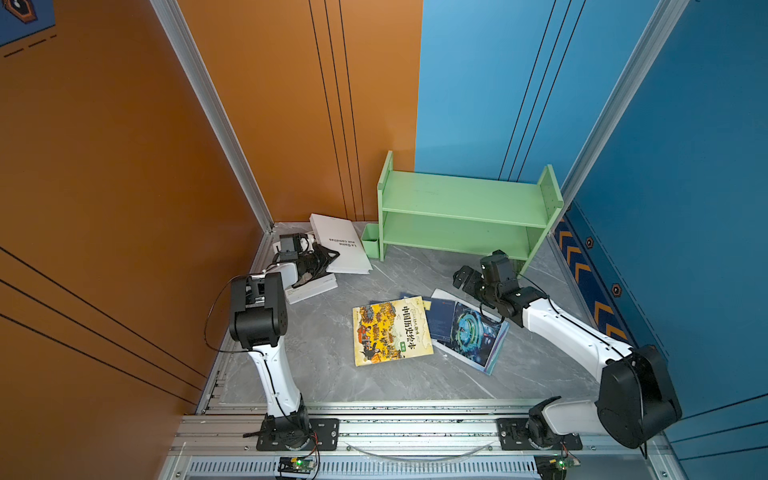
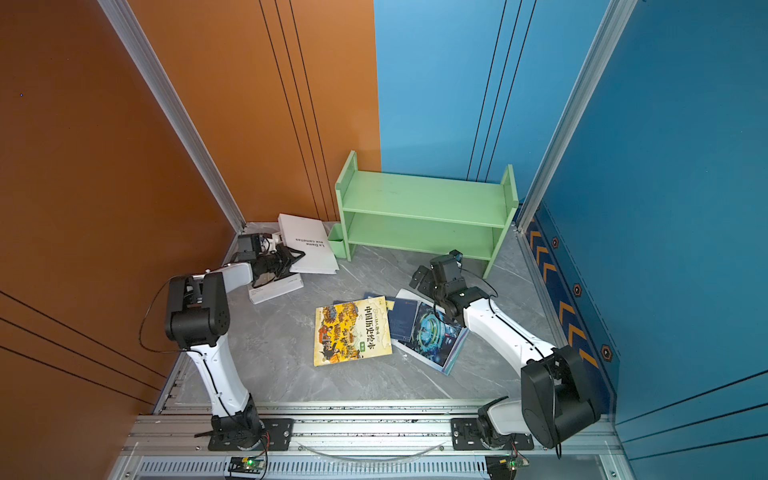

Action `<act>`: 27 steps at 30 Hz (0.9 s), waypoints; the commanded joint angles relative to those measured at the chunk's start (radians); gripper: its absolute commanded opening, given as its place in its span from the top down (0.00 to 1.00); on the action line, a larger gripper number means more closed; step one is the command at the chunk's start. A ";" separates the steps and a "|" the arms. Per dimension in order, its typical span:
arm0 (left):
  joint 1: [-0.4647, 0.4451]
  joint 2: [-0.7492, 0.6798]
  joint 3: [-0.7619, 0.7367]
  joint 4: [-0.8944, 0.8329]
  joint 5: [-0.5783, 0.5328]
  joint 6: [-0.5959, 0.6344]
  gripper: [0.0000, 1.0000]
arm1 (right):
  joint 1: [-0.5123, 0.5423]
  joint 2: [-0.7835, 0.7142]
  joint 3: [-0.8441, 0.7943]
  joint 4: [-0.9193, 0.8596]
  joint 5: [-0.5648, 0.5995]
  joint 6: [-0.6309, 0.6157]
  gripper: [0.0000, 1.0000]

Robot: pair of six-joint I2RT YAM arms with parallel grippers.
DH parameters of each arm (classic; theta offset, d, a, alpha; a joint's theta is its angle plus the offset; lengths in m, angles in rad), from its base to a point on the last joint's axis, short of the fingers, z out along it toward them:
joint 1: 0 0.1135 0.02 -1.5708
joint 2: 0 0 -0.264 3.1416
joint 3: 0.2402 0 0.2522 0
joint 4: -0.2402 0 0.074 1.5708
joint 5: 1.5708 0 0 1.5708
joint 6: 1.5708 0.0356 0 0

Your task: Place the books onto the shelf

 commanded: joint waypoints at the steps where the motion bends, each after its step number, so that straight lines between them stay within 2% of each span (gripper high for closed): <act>1: -0.005 -0.037 -0.024 0.008 -0.010 0.020 0.81 | -0.008 -0.031 -0.018 -0.025 0.030 0.017 0.00; 7: -0.013 -0.170 -0.073 -0.018 -0.071 0.094 0.84 | -0.016 -0.043 -0.026 -0.015 0.016 0.012 0.00; 14: -0.083 -0.452 -0.117 -0.194 -0.232 0.304 0.87 | -0.025 -0.046 -0.012 0.004 -0.016 -0.009 0.00; 16: -0.119 -0.534 -0.128 -0.244 -0.298 0.360 0.88 | -0.026 -0.045 -0.005 0.007 -0.027 -0.016 0.00; 21: -0.268 -0.735 -0.161 -0.398 -0.596 0.515 0.88 | -0.028 -0.051 0.016 0.029 -0.073 -0.032 0.00; 27: -0.428 -0.951 -0.259 -0.415 -0.841 0.568 0.89 | -0.027 -0.070 0.060 0.033 -0.127 -0.063 0.00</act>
